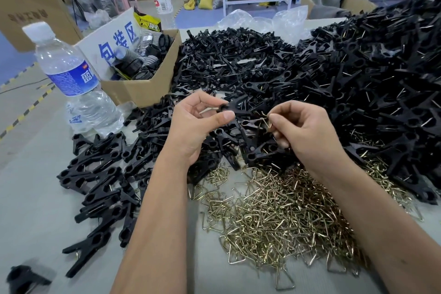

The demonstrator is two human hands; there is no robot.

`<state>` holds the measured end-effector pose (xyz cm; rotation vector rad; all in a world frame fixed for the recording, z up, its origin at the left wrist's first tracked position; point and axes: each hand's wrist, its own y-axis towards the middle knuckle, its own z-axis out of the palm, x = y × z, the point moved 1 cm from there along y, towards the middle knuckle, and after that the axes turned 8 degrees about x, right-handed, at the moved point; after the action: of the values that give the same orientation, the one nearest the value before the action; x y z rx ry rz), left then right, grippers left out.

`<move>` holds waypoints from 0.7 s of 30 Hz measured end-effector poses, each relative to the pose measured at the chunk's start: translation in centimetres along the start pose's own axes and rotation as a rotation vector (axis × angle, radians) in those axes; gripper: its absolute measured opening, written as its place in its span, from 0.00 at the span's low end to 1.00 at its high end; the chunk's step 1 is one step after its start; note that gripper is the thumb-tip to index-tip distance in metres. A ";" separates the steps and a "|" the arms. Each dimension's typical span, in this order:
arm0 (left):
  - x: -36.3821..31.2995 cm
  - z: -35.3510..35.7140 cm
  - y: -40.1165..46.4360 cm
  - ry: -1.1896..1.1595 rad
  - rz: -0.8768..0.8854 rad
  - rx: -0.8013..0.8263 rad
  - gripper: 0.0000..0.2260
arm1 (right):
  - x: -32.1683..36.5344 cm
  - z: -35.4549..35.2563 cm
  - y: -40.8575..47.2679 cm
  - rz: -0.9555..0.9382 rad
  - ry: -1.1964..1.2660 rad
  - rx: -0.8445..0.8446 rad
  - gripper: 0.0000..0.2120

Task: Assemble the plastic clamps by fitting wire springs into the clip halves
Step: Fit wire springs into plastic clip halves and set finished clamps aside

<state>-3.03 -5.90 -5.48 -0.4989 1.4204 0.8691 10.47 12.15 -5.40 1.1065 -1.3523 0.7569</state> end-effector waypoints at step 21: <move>0.3 1.9 -0.3 0.023 -0.029 0.225 0.13 | -0.1 -0.3 -0.3 -0.157 -0.019 0.014 0.13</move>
<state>-1.65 -4.54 -5.61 -0.3585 1.5076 0.6720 10.90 12.36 -5.52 1.2185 -1.2614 0.6428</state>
